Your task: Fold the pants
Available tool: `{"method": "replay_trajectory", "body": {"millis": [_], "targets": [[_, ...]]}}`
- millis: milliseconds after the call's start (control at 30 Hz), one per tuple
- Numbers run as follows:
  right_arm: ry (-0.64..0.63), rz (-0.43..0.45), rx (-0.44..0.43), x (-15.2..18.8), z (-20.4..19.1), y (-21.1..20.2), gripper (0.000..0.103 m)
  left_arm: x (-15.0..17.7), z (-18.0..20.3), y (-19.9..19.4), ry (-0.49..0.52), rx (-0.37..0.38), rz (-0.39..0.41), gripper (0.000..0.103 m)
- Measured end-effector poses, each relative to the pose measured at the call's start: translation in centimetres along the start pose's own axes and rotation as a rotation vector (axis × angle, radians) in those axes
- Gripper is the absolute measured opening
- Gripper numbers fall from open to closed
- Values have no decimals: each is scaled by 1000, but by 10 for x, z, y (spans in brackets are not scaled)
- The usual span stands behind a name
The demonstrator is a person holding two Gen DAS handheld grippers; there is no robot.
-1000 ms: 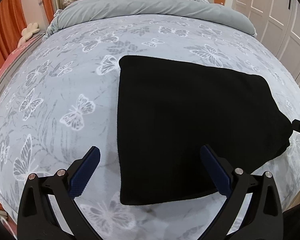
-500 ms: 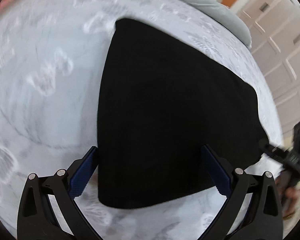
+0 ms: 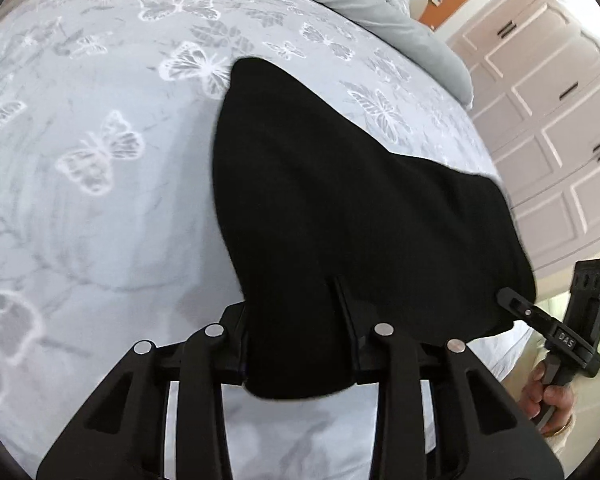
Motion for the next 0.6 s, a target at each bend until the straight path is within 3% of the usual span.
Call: {"method": "replay_trajectory", "body": {"millis": [33, 67, 133, 233, 333, 600], "targets": [[-3, -5, 58, 5, 8, 7, 47, 4, -1, -1, 28, -45, -11, 46], [1, -5, 121, 8, 17, 14, 53, 8, -3, -2, 78, -158, -29, 51], [10, 14, 113, 2, 16, 10, 55, 10, -7, -4, 169, -377, -17, 82], [51, 64, 124, -7, 21, 1, 66, 6, 4, -9, 269, -500, 24, 88], [85, 58, 118, -11, 23, 4, 67, 3, 11, -9, 302, -537, 39, 89], [104, 45, 120, -18, 28, 7, 68, 7, 18, -3, 327, -525, 22, 89]]}}
Point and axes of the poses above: each gripper's, at about its wrist camera, not at the fingertips, and y roughly the way its jaws point, z to its right, x to its underside, the point moved 9 cm from there along y, roughly the way its jaws point, and after that the axes turned 12 degrees about y, right-handed, at the moved point
